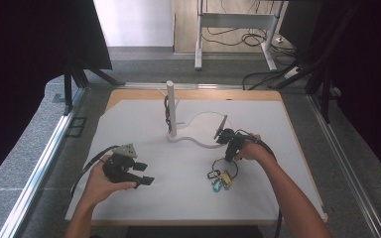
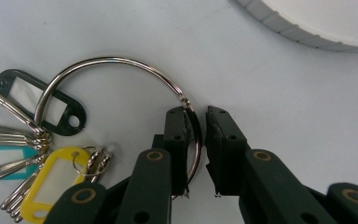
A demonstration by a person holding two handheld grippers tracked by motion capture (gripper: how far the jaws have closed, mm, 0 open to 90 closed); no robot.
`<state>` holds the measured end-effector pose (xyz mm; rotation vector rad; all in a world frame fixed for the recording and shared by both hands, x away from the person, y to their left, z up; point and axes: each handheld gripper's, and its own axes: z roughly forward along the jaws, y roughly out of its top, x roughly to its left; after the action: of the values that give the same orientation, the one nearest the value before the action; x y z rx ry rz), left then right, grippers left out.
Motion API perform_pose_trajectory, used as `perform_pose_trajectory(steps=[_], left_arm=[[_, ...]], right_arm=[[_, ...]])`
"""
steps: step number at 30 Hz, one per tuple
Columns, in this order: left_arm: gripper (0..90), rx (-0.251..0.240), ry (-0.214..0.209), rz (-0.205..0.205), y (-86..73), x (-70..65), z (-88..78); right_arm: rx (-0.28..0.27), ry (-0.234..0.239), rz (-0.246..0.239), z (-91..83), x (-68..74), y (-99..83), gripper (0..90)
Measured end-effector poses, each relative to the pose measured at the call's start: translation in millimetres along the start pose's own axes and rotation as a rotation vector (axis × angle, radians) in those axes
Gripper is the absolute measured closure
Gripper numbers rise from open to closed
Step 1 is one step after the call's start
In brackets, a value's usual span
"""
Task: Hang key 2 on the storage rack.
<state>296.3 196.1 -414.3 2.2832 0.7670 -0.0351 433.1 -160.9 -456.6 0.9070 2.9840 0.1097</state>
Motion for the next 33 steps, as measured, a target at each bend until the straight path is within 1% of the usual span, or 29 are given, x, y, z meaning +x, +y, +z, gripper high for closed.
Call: perform_pose_trajectory(steps=[1,2,3,4,5,7,8,11,12,15,17,23,24,26,29,30,33], left_arm=[[38.4,0.003,0.000,-0.006,-0.7,1.3,0.2],[38.4,0.000,0.002,-0.015,-1.4,2.1,0.7],[38.4,0.006,0.003,-0.013,-1.7,2.9,0.3],[38.4,0.004,0.002,-0.015,-1.8,3.1,0.2],[38.4,0.002,0.001,-0.016,-1.8,3.1,0.0],[38.4,0.000,0.000,-0.016,-1.8,3.0,-0.7],[38.4,-0.006,0.000,-0.023,-1.9,2.4,-0.5],[38.4,0.001,0.000,-0.018,-1.8,2.7,-1.3],[38.4,-0.005,-0.001,-0.024,-1.9,2.1,-0.6],[38.3,-0.003,-0.005,-0.022,-1.8,1.9,0.1],[38.4,0.001,-0.005,-0.017,-1.6,1.9,-0.1],[38.3,-0.004,-0.002,-0.016,-1.9,1.8,-2.1],[38.4,-0.005,-0.003,-0.016,-1.9,2.1,-2.3],[38.3,-0.006,-0.003,-0.016,-2.0,2.1,-2.7],[38.2,-0.008,-0.001,-0.018,-2.2,2.2,-3.3],[38.2,-0.010,-0.001,-0.018,-2.3,2.1,-3.5],[38.2,-0.014,-0.002,-0.016,-2.4,2.2,-4.5]], right_arm=[[0.000,-0.005,0.000,0.0,0.8,-0.1,78.1],[0.005,-0.008,-0.011,-0.2,0.5,-0.2,78.1],[0.003,-0.006,-0.003,0.0,1.2,-0.1,77.9],[0.007,-0.009,-0.014,-0.2,0.2,0.0,78.0],[0.005,-0.010,-0.006,-0.3,0.6,0.5,77.9],[0.015,-0.016,-0.020,-0.8,0.2,1.3,78.2],[0.014,-0.014,-0.020,-0.3,0.6,1.7,78.7],[0.024,-0.012,-0.027,0.0,1.6,3.3,81.5],[0.025,-0.011,-0.026,0.2,1.9,3.6,81.9],[0.027,-0.008,-0.023,0.5,1.7,3.8,82.6],[0.029,0.003,-0.017,0.5,0.6,4.0,83.3],[0.042,0.010,-0.026,0.0,-0.7,5.7,87.5],[0.048,0.007,-0.019,-0.9,-0.6,5.8,87.5],[0.049,0.021,-0.011,-3.3,-1.8,4.8,87.6],[0.032,0.043,0.005,-12.0,-2.8,2.2,87.6],[0.022,0.056,0.020,-15.1,-2.7,1.1,87.7],[0.015,0.075,0.020,-26.5,-3.5,-2.6,87.7]])
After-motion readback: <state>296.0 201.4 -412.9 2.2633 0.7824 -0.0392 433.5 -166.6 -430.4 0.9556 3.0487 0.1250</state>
